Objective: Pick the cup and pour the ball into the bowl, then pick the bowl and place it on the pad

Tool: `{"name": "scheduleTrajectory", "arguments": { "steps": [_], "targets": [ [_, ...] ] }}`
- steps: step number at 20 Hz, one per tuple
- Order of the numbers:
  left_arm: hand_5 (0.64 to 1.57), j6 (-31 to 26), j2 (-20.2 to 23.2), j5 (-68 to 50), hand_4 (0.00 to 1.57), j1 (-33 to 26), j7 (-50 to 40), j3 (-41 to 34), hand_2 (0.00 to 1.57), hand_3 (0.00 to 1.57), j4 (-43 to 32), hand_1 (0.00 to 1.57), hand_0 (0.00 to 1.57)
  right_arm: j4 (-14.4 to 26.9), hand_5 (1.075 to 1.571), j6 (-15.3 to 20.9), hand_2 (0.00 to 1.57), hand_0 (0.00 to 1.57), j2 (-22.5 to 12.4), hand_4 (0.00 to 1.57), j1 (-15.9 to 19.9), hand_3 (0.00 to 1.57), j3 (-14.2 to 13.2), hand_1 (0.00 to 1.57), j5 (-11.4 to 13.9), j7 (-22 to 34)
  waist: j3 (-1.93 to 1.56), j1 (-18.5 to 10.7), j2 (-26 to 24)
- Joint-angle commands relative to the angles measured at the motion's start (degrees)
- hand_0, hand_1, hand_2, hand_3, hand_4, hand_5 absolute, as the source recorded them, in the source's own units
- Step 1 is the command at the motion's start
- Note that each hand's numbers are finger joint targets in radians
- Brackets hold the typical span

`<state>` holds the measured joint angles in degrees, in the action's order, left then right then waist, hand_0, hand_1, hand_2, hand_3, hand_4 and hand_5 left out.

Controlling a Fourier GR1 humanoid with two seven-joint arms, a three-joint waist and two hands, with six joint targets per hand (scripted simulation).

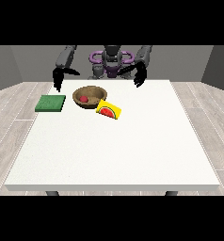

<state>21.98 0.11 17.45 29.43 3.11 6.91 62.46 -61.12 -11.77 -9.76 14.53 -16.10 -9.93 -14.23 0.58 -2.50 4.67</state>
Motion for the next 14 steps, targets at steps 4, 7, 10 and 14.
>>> {"name": "scheduleTrajectory", "arguments": {
  "steps": [4, 7, 10, 14],
  "targets": [
    [1.563, -11.74, 2.70, -10.94, 0.00, -4.78, 13.83, -4.50, 0.00, 0.00, 2.03, 0.00, 0.00, 1.24, 1.569, 8.49, 0.00, 0.00, 4.92, 0.32, 4.57, 0.00, 1.54, 0.00, 2.50, -0.48, -0.56, -3.52, 3.68],
    [1.564, -11.79, 1.71, -10.37, 0.00, -4.97, 12.69, -3.77, 0.00, 0.00, 4.30, 0.00, 0.00, 7.57, 1.568, 10.98, 0.00, 0.00, 4.78, 0.31, 7.81, 0.00, -1.05, 0.00, 1.39, -3.84, -0.60, -4.25, 3.94],
    [1.565, -15.03, 5.03, -11.24, 0.00, -8.38, 14.06, -5.04, 0.00, 0.00, 6.59, 0.00, 0.00, 12.79, 1.567, 8.77, 0.00, 0.00, 3.77, 0.26, 5.94, 0.00, -0.95, 0.00, 1.57, -8.33, -0.60, -4.65, 3.09],
    [1.566, -17.24, 7.03, -12.61, 0.00, -8.68, 11.28, -7.46, 0.00, 0.00, 7.80, 0.00, 0.00, 17.66, 1.563, 10.01, 0.00, 0.00, 4.38, 0.19, 8.08, 0.00, -0.33, 0.00, 1.24, -8.91, -0.60, -3.53, 1.57]
  ]
}}
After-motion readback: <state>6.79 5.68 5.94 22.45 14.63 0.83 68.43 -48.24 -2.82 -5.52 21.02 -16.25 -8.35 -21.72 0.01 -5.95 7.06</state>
